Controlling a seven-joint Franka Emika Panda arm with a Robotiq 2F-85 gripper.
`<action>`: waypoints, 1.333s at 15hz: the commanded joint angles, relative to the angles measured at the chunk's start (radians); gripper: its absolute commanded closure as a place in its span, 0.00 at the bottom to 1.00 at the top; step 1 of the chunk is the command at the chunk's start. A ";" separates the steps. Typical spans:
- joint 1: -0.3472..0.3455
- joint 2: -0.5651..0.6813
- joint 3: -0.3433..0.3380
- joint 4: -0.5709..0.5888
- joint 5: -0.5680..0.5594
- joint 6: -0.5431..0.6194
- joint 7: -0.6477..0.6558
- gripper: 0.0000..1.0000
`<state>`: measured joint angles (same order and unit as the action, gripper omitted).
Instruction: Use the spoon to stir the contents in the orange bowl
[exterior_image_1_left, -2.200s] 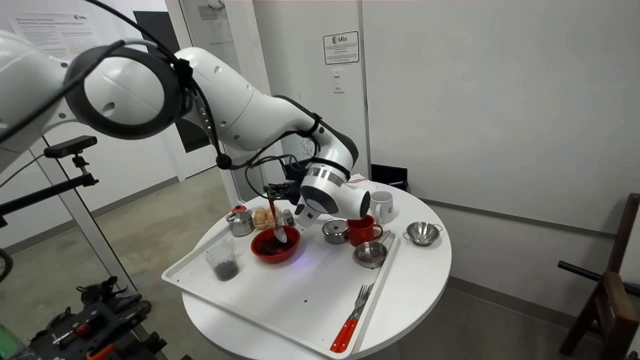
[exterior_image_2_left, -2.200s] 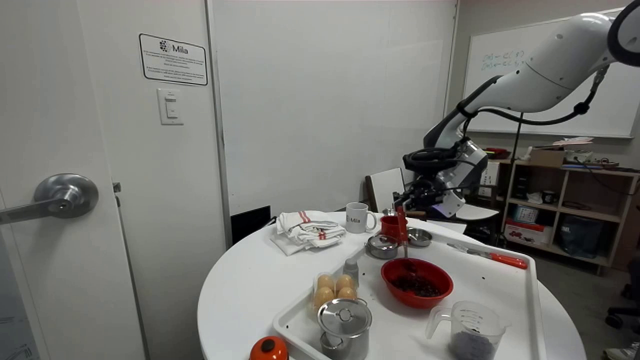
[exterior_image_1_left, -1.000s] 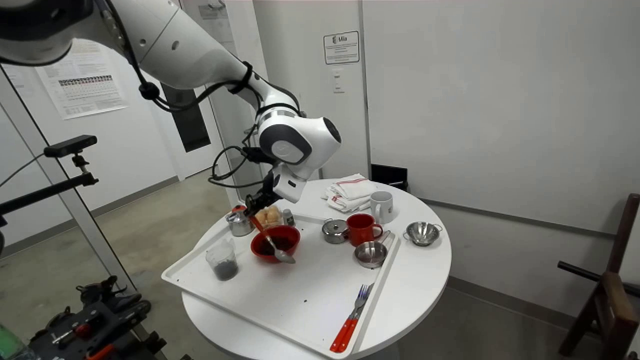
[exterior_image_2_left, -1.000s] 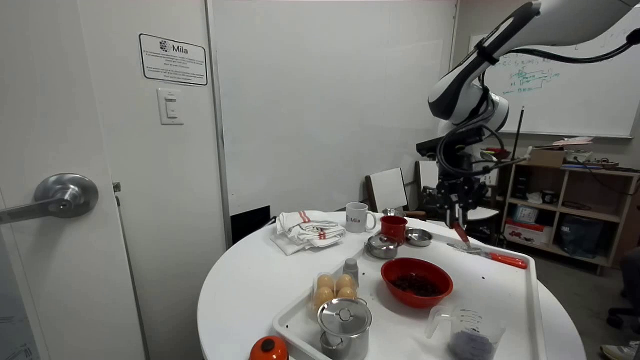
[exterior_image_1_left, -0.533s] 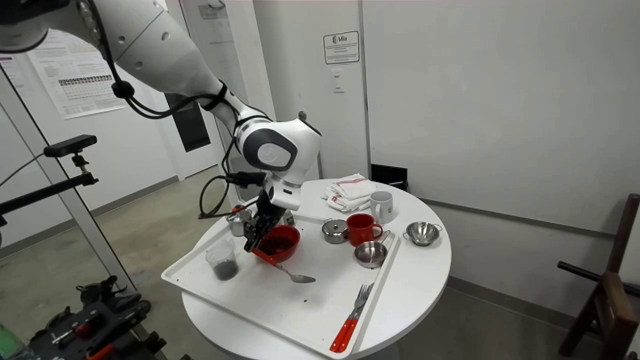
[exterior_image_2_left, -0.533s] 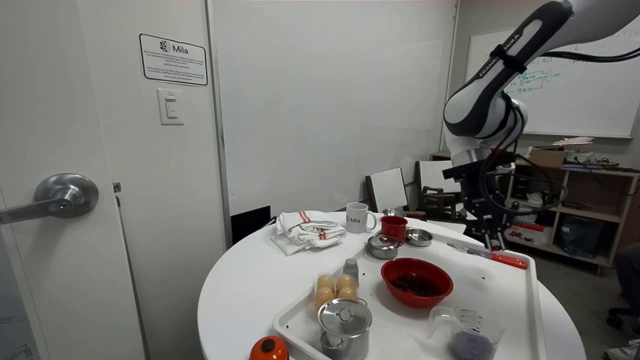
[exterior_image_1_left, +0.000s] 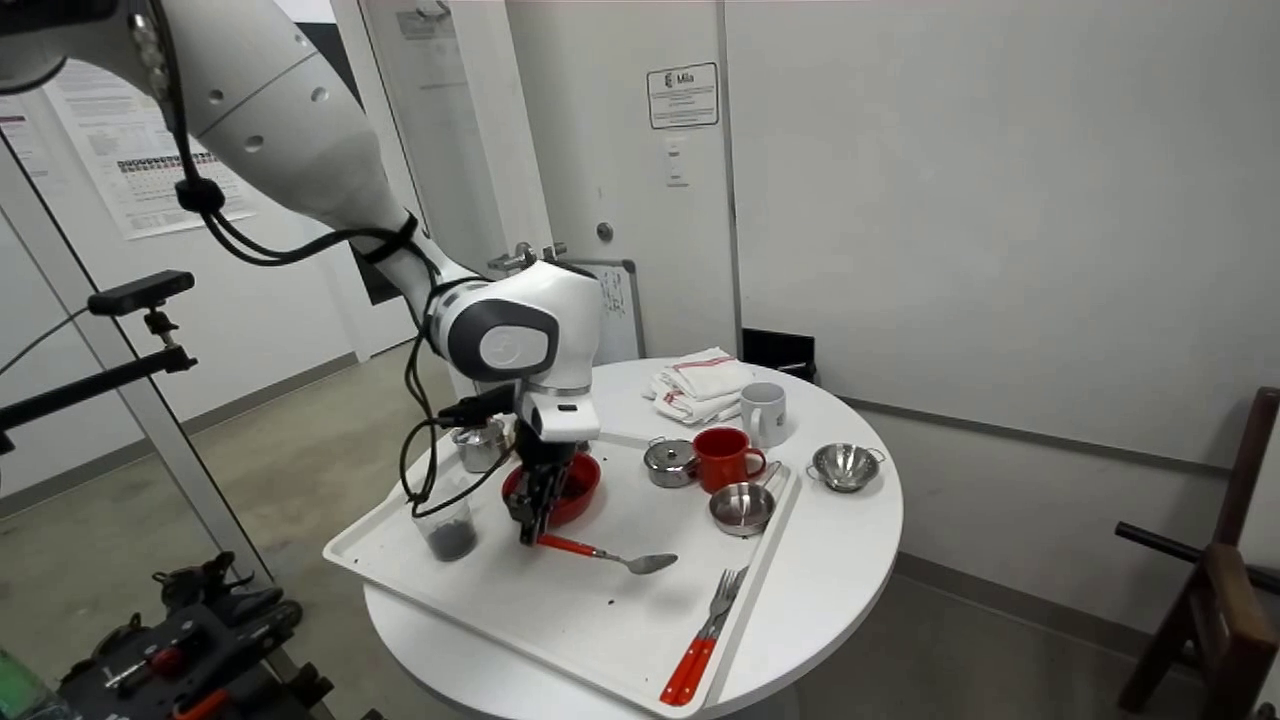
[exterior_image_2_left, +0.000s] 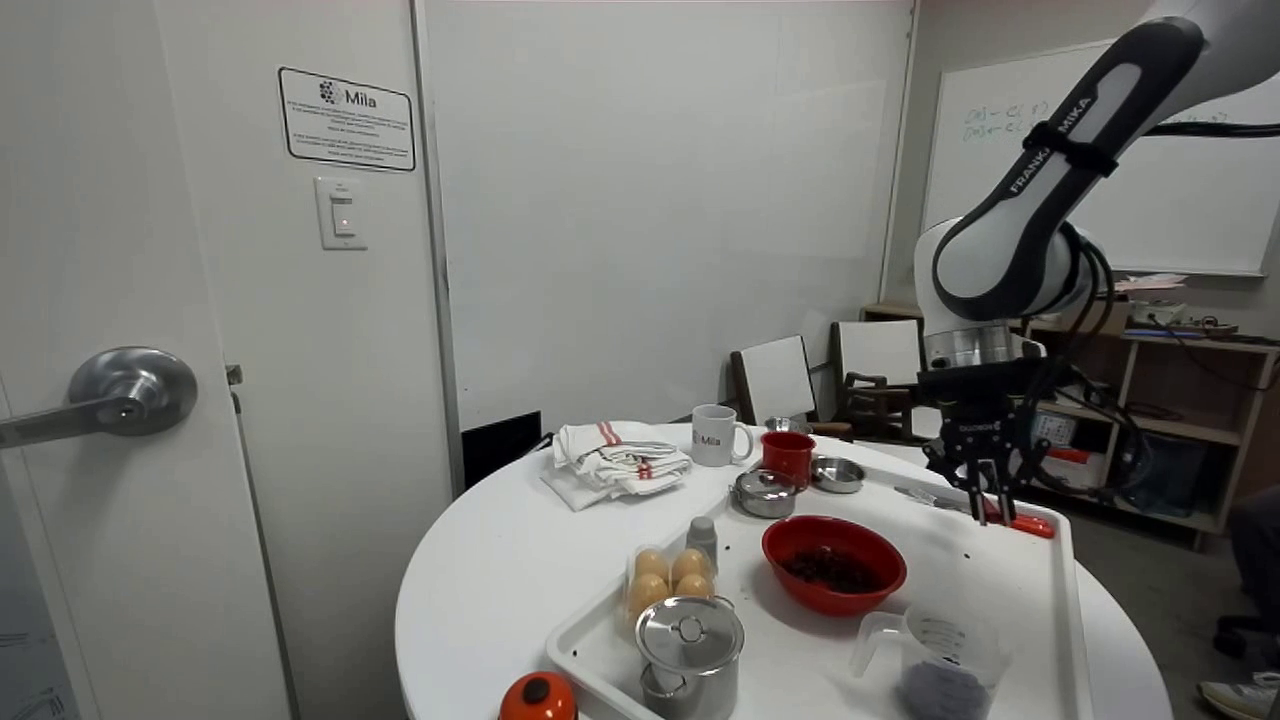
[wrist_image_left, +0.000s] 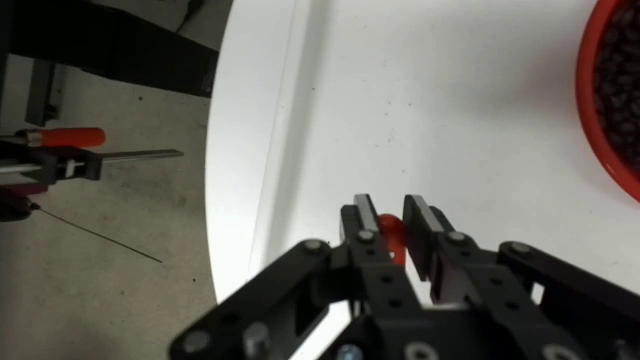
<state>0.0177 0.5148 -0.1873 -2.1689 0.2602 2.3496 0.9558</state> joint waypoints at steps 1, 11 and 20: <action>-0.009 -0.014 0.039 -0.067 0.033 0.153 -0.013 0.95; -0.050 0.076 0.140 -0.033 0.177 0.222 -0.034 0.95; -0.048 0.170 0.151 0.033 0.219 0.220 -0.011 0.95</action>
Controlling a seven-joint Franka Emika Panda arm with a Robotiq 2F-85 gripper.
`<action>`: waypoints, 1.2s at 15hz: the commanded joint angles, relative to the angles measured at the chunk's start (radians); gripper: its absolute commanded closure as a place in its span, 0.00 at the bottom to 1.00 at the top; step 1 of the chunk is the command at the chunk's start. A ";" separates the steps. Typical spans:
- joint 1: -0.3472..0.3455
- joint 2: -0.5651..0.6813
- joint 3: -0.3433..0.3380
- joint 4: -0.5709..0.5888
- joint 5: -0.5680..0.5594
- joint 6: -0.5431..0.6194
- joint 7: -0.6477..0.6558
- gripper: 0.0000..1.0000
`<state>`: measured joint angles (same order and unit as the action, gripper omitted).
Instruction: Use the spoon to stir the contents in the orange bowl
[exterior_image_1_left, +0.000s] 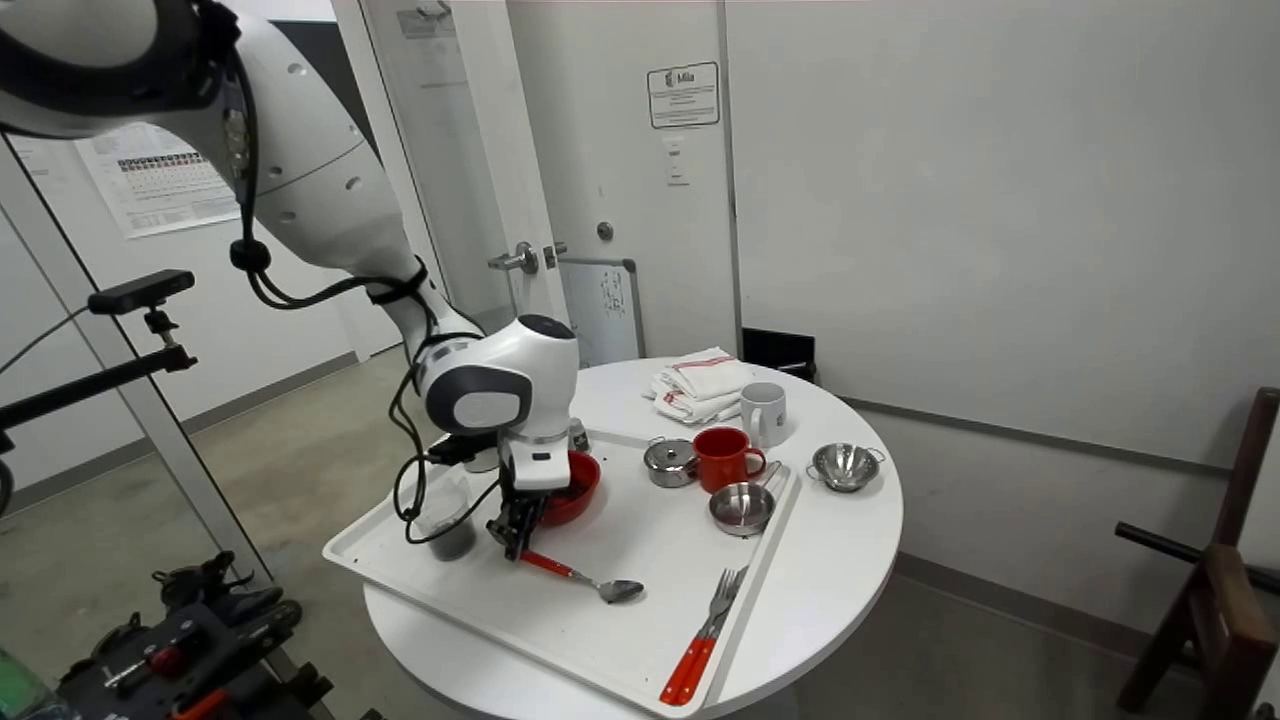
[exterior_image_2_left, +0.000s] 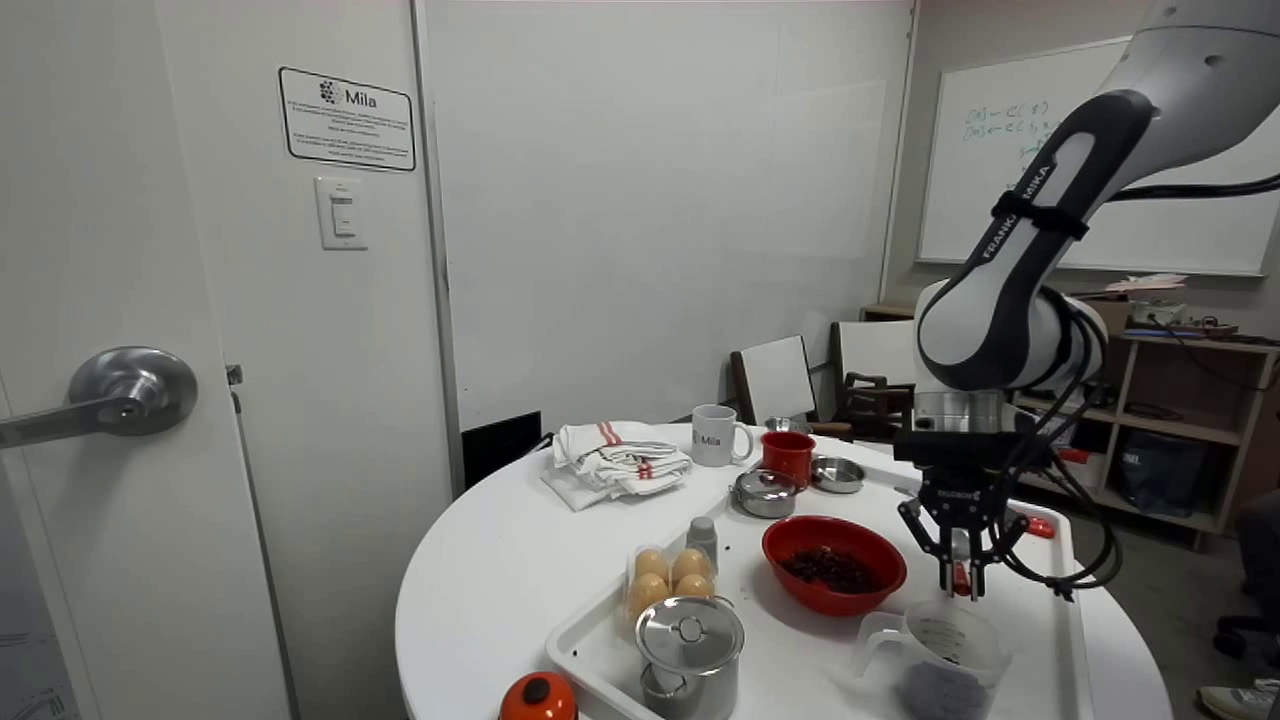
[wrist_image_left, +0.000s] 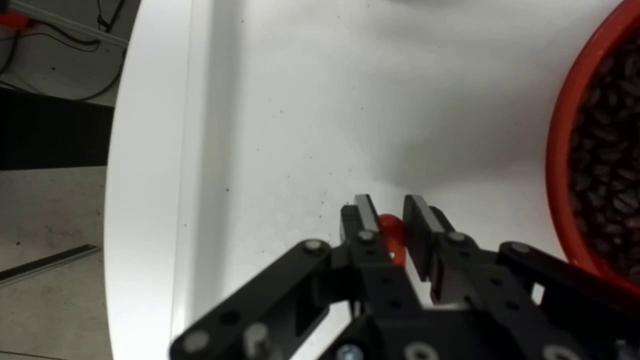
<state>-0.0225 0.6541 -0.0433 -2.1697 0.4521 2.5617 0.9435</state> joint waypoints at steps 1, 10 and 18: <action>-0.008 0.039 0.008 0.042 0.032 0.005 0.008 0.95; -0.018 0.059 0.021 0.070 0.081 -0.006 0.022 0.12; -0.035 0.022 0.032 0.055 0.174 -0.008 0.013 0.00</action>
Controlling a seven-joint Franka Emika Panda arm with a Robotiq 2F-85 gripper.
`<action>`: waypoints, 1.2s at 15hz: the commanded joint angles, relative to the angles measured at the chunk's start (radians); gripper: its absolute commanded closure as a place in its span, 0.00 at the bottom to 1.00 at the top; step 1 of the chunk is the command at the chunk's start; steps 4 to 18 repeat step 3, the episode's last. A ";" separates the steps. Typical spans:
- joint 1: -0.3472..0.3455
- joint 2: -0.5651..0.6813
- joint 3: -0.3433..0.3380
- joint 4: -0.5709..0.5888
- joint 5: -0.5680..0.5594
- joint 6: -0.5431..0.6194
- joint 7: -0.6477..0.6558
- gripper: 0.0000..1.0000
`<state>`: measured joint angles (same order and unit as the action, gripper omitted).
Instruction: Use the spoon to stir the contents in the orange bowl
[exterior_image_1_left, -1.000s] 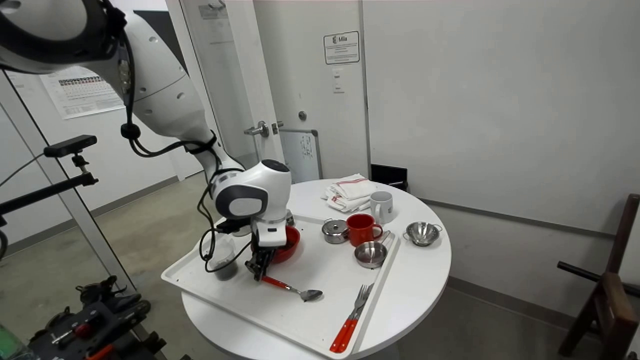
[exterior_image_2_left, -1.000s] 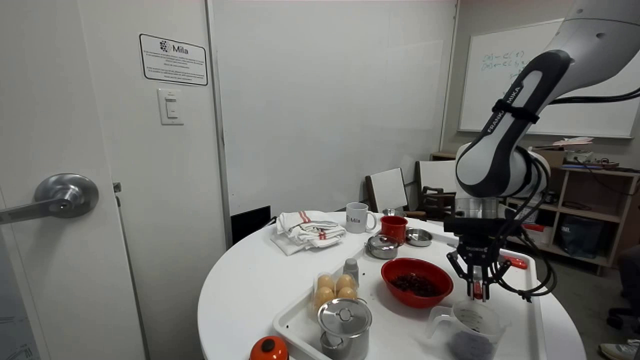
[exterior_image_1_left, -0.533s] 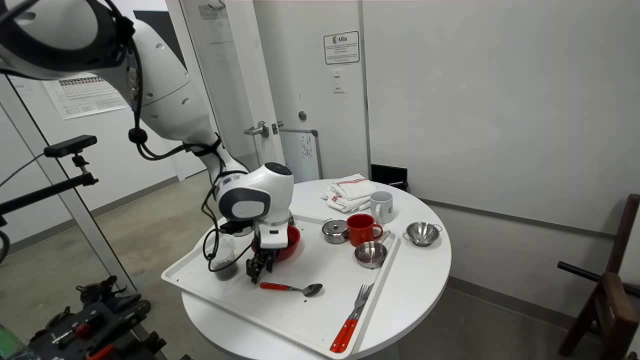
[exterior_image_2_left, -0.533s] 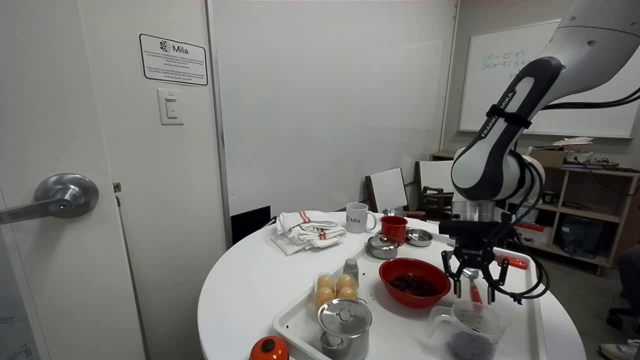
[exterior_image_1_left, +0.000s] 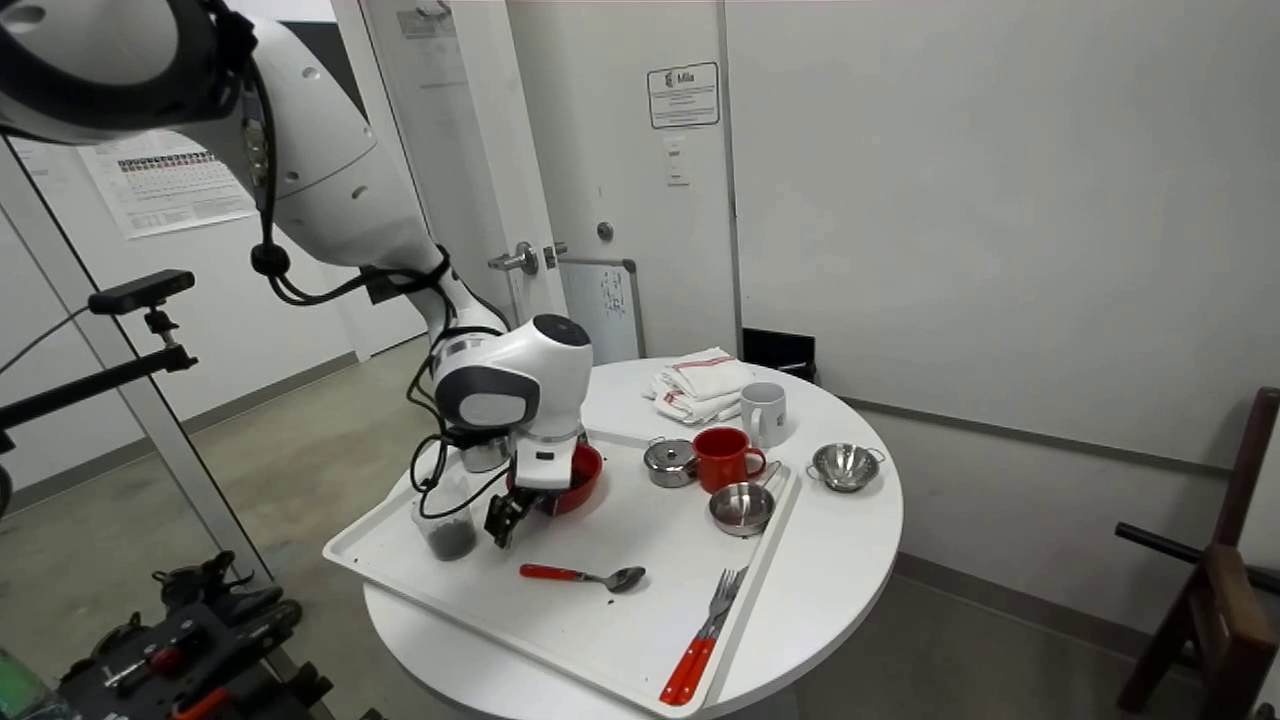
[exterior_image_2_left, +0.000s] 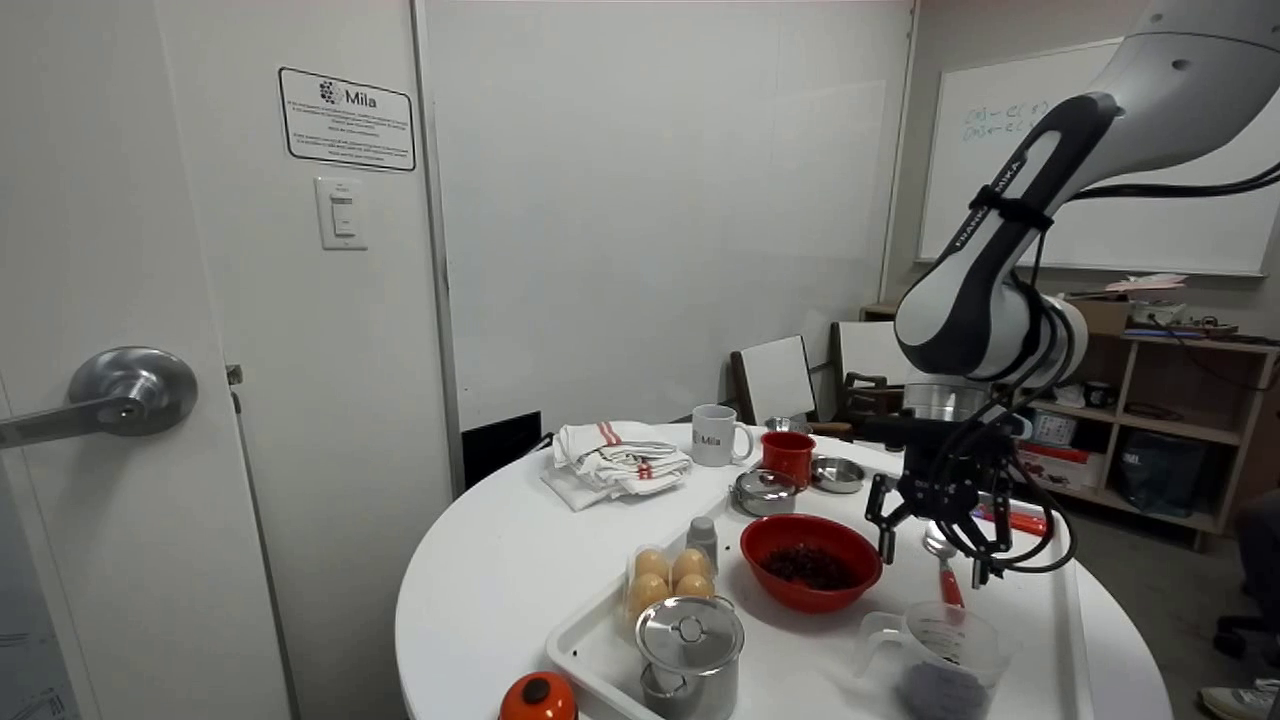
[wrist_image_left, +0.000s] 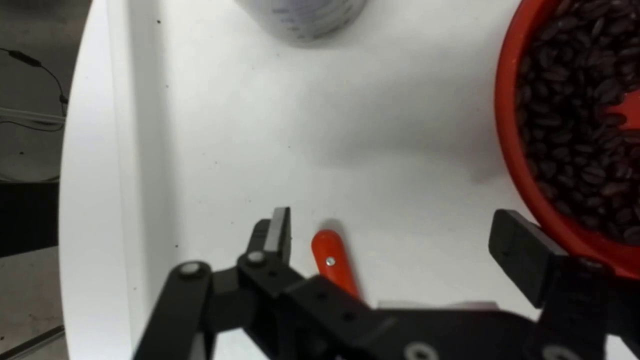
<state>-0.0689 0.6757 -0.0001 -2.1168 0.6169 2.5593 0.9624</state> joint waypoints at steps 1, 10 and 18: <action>0.010 0.000 -0.011 0.002 0.010 -0.006 -0.006 0.00; 0.010 0.000 -0.009 0.001 0.011 -0.006 -0.006 0.00; 0.010 0.000 -0.009 0.001 0.011 -0.006 -0.006 0.00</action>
